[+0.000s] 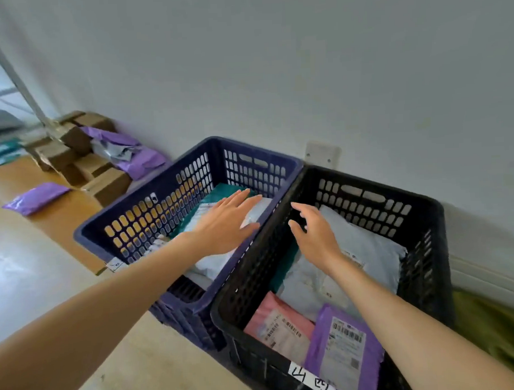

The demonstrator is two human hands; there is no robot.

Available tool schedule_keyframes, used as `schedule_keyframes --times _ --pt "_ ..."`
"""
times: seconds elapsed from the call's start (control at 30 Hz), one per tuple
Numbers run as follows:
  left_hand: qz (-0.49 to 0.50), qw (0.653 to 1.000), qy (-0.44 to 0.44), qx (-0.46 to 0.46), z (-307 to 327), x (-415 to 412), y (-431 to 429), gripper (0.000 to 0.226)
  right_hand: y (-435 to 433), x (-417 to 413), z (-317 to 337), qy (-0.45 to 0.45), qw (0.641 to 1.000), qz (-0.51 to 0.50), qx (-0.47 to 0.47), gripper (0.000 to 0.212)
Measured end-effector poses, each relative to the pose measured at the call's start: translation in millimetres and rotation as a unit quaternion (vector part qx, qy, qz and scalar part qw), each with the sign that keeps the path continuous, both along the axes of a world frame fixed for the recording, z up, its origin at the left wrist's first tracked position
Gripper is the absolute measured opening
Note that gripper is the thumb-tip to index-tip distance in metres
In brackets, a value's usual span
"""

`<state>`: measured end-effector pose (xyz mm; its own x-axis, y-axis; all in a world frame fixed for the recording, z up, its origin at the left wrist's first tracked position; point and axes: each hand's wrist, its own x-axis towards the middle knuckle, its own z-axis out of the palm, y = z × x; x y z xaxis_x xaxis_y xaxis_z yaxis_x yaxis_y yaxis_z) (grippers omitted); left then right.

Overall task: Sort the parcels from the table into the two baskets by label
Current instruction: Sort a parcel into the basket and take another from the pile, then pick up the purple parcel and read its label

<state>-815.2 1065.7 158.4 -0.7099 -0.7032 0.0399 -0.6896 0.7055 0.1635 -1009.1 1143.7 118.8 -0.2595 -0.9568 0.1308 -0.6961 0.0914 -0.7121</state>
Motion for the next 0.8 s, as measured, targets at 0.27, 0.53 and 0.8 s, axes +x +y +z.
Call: schedule_keyframes --times 0.27,0.53,0.8 --pt "0.102 0.988 0.114 0.004 32.4 117.3 -43.8 0.054 -64.3 102.3 41.4 0.014 0.997 0.052 -0.057 0.045" --pt "0.155 0.977 0.148 0.005 31.1 283.7 -88.7 0.053 -142.2 267.6 52.8 0.016 0.99 0.106 -0.092 0.042" --pt "0.214 0.966 0.143 0.036 5.2 440.6 -131.4 0.055 -207.7 436.2 32.8 -0.008 0.987 0.145 -0.07 0.041"
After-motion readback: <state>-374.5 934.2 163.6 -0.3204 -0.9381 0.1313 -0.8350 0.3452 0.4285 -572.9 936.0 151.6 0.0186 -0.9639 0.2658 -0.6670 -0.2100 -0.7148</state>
